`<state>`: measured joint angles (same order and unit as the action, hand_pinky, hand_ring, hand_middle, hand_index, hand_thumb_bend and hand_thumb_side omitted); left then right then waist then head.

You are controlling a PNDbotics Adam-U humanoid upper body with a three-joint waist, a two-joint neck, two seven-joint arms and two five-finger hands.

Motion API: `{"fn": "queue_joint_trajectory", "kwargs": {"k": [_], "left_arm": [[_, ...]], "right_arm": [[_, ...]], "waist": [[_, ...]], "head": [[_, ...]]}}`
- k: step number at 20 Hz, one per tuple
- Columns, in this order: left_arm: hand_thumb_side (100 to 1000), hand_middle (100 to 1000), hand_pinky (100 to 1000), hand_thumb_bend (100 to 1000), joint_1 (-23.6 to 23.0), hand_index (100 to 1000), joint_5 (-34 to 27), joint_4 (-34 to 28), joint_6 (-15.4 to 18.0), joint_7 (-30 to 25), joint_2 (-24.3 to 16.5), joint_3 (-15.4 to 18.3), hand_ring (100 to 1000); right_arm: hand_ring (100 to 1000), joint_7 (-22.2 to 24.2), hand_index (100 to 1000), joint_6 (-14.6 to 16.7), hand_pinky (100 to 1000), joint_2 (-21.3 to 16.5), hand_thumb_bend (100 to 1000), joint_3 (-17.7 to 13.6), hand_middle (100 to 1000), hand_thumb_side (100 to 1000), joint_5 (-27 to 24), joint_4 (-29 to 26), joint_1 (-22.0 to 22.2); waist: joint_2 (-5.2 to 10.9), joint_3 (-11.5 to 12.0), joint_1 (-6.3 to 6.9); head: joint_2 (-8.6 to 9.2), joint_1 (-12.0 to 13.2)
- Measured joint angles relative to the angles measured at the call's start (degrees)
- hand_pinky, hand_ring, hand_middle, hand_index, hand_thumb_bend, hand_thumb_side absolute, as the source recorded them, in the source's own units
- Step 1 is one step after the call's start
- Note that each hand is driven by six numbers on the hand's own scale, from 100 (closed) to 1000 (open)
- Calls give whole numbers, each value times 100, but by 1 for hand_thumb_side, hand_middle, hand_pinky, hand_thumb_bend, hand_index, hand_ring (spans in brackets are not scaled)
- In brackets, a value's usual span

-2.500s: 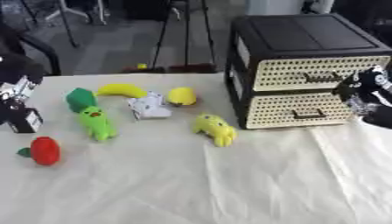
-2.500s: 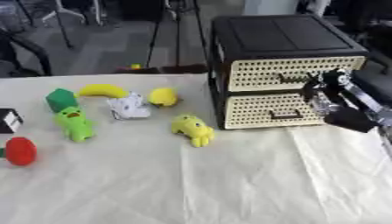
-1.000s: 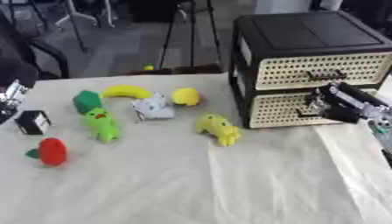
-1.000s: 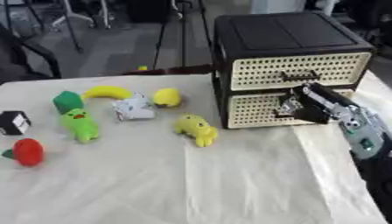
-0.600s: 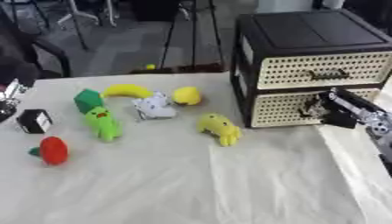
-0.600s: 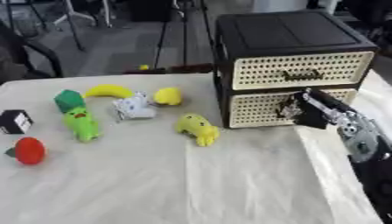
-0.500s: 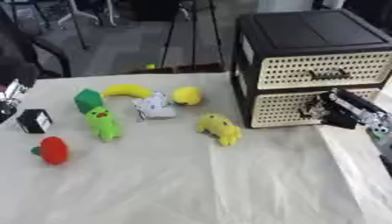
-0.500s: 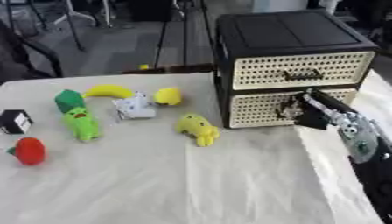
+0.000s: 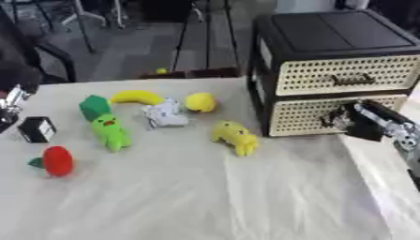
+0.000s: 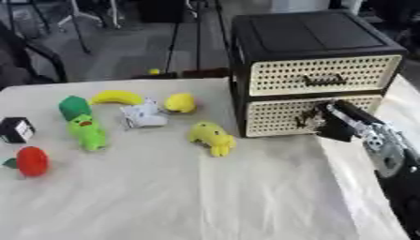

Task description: Pick up objects from table and place into drawer.

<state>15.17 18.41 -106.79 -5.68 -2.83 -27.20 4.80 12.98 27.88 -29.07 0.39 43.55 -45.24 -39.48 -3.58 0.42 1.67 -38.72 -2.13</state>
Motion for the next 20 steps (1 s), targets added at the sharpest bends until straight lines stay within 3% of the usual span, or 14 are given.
{"fn": "queue_joint_trajectory", "kwargs": {"k": [9, 20], "left_arm": [[769, 579, 656, 478, -9, 708, 0, 0, -1, -1, 0, 0, 603], [775, 579, 656, 477, -52, 709, 22, 11, -21, -35, -2, 0, 603]], "right_arm": [[100, 474, 585, 95, 100, -105, 100, 44, 100, 937, 96, -401, 281], [100, 974, 594, 82, 100, -249, 100, 65, 100, 956, 50, -1456, 1007]], "waist": [[40, -35, -33], [53, -95, -105]], "head": [[-26, 7], [-46, 55]]}}
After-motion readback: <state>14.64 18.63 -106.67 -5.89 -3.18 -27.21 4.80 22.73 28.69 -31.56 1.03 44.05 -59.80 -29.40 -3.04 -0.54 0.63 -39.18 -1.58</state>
